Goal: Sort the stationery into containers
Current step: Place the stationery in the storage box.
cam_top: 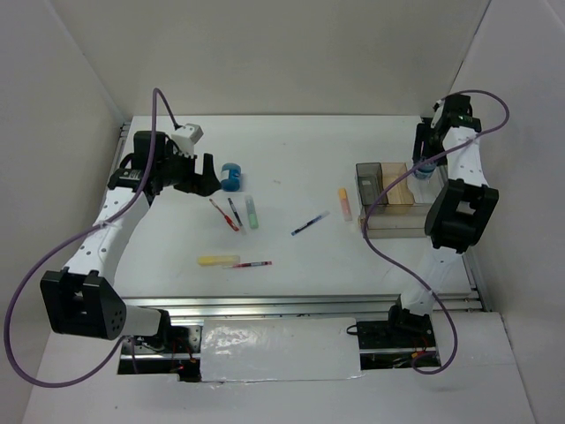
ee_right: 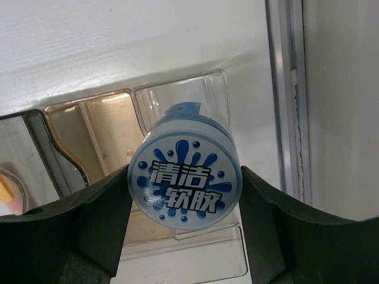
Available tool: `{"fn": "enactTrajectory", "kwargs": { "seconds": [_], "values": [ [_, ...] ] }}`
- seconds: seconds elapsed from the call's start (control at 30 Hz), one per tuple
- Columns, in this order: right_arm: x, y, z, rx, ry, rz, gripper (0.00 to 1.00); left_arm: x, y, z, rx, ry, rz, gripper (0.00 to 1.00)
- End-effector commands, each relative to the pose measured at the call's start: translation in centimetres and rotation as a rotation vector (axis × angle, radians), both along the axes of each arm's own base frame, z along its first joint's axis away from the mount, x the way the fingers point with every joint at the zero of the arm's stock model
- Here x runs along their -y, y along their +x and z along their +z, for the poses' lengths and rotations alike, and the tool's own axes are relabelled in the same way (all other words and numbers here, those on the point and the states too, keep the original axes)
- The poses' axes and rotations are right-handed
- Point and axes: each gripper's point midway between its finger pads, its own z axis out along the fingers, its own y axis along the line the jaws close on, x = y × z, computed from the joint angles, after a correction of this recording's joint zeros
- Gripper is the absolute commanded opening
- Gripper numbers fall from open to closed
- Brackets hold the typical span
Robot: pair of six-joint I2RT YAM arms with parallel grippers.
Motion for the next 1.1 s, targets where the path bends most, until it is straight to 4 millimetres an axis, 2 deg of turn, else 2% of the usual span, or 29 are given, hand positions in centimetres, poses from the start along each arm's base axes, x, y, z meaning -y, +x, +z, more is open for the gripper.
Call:
{"fn": "enactTrajectory", "kwargs": {
  "seconds": [0.0,0.47,0.8,1.07],
  "values": [
    [1.6,2.4,3.0,0.115,-0.051,-0.023,0.31,0.3,0.8,0.9,0.035,-0.009,-0.008,0.99],
    [1.9,3.1,1.2,0.094,-0.034,-0.021,0.34,0.0,1.1,0.8,0.037,0.012,-0.002,0.99],
    [1.1,3.6,-0.5,0.087,0.037,-0.006,0.37,-0.2,1.0,0.5,0.030,0.018,-0.001,0.99],
    [1.2,3.9,-1.5,0.077,0.047,-0.016,0.44,-0.1,1.2,0.1,0.014,0.016,0.000,0.99]
  ]
}}
